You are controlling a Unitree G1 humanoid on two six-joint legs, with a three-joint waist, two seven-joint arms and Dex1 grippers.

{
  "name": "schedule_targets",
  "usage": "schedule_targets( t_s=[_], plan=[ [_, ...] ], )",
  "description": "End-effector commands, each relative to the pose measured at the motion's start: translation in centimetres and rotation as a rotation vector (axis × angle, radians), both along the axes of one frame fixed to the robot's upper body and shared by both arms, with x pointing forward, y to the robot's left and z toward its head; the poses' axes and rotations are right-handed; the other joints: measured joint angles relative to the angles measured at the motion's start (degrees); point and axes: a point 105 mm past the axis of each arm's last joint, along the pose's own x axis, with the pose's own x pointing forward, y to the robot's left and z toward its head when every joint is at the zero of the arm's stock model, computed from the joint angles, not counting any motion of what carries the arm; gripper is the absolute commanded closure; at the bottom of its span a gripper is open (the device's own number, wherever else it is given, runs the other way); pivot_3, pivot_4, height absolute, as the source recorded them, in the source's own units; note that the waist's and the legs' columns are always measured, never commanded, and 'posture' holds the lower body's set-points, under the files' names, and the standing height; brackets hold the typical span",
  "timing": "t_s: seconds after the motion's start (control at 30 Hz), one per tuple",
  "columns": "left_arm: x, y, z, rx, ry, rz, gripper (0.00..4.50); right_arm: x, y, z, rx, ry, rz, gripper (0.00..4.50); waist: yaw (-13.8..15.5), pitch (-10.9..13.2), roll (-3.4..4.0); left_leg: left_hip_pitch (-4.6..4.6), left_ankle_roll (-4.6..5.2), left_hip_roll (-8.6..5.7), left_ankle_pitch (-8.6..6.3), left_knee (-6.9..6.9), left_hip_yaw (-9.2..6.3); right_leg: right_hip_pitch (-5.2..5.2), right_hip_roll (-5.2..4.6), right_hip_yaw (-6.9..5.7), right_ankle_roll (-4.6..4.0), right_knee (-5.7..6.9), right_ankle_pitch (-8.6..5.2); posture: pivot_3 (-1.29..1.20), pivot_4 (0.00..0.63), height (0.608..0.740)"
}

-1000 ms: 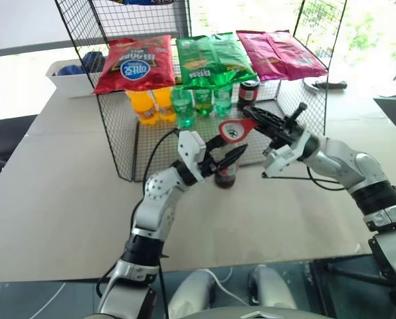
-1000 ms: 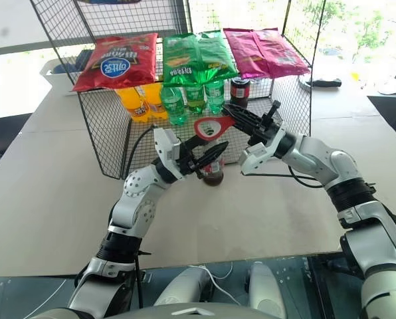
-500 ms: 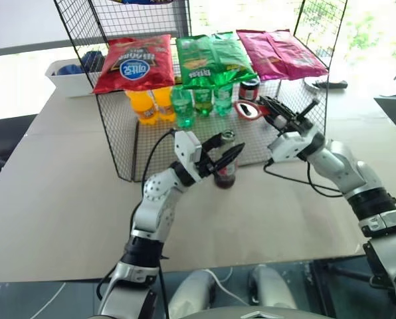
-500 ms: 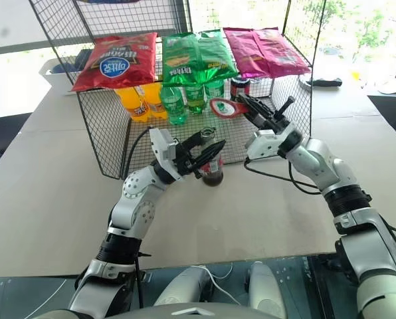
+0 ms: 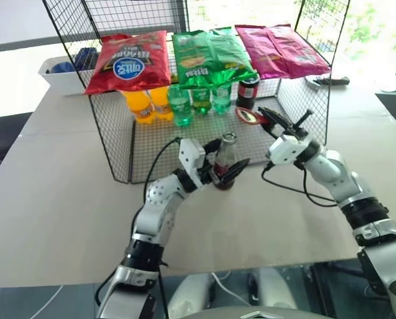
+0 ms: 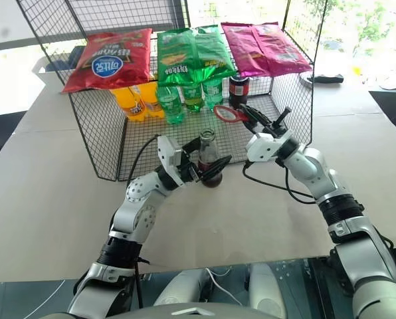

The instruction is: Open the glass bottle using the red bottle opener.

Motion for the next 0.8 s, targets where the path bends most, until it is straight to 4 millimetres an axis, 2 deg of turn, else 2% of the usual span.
schedule_targets(
  t_s=[0.03,0.2,0.3,0.4,0.57,0.6,0.63,0.8],
  plan=[
    [-0.4,0.0,1.6,-0.024,-0.074,-0.011,0.04,-0.3,-0.4,1.5,0.055,-0.034,0.004,4.50,0.0,0.0,0.00,-0.24,0.00,0.00,0.00,0.05,-0.01,-0.21,0.00,-0.03,0.00,0.00,0.01,0.00,0.150,0.734],
    [-1.2,0.2,1.8,-0.009,-0.089,-0.031,0.04,0.0,-0.8,-0.3,0.141,0.135,0.004,4.50,0.0,0.0,0.00,-0.38,0.00,0.00,0.01,0.08,-0.03,-0.29,-0.02,-0.09,0.00,-0.05,0.02,0.00,0.150,0.734],
    [-1.7,0.6,1.7,0.009,-0.093,-0.034,0.04,0.1,-1.1,-3.0,0.303,0.444,0.014,4.50,0.0,0.0,0.01,-0.36,0.00,0.07,0.00,0.10,-0.03,-0.27,-0.05,-0.06,-0.02,-0.06,0.03,0.00,0.150,0.734],
    [-2.1,1.0,1.6,0.018,-0.088,-0.037,0.04,-0.4,-1.1,-4.9,0.414,0.709,0.037,4.50,0.0,0.0,0.02,-0.39,0.00,0.13,0.00,0.10,-0.11,-0.26,-0.04,0.01,-0.06,-0.07,0.05,0.00,0.150,0.734],
    [-2.6,1.8,1.4,0.046,-0.080,-0.029,0.04,-2.2,-1.2,-7.2,0.506,1.032,0.056,4.50,0.1,0.0,0.05,-0.39,0.00,0.13,0.00,0.15,-0.08,-0.25,-0.03,0.01,-0.12,-0.06,0.11,0.00,0.150,0.734],
    [-2.7,1.9,1.4,0.050,-0.079,-0.026,0.00,-2.4,-1.3,-7.4,0.523,1.068,0.052,3.63,0.1,0.0,0.06,-0.38,0.00,0.15,0.00,0.15,-0.09,-0.25,-0.04,0.01,-0.12,-0.05,0.11,0.00,0.150,0.734],
    [-2.8,2.0,1.3,0.054,-0.078,-0.023,0.00,-2.6,-1.4,-7.5,0.539,1.101,0.047,3.36,0.1,0.0,0.06,-0.38,0.00,0.16,0.00,0.15,-0.11,-0.25,-0.03,0.00,-0.13,-0.05,0.11,0.00,0.150,0.734],
    [-3.1,2.9,1.4,0.069,-0.077,0.004,0.00,-3.4,-2.3,-8.4,0.568,1.227,0.006,1.01,0.1,0.0,0.06,-0.39,0.00,0.16,0.00,0.16,-0.08,-0.25,-0.04,-0.05,-0.13,-0.05,0.11,0.00,0.150,0.734]
  ],
)
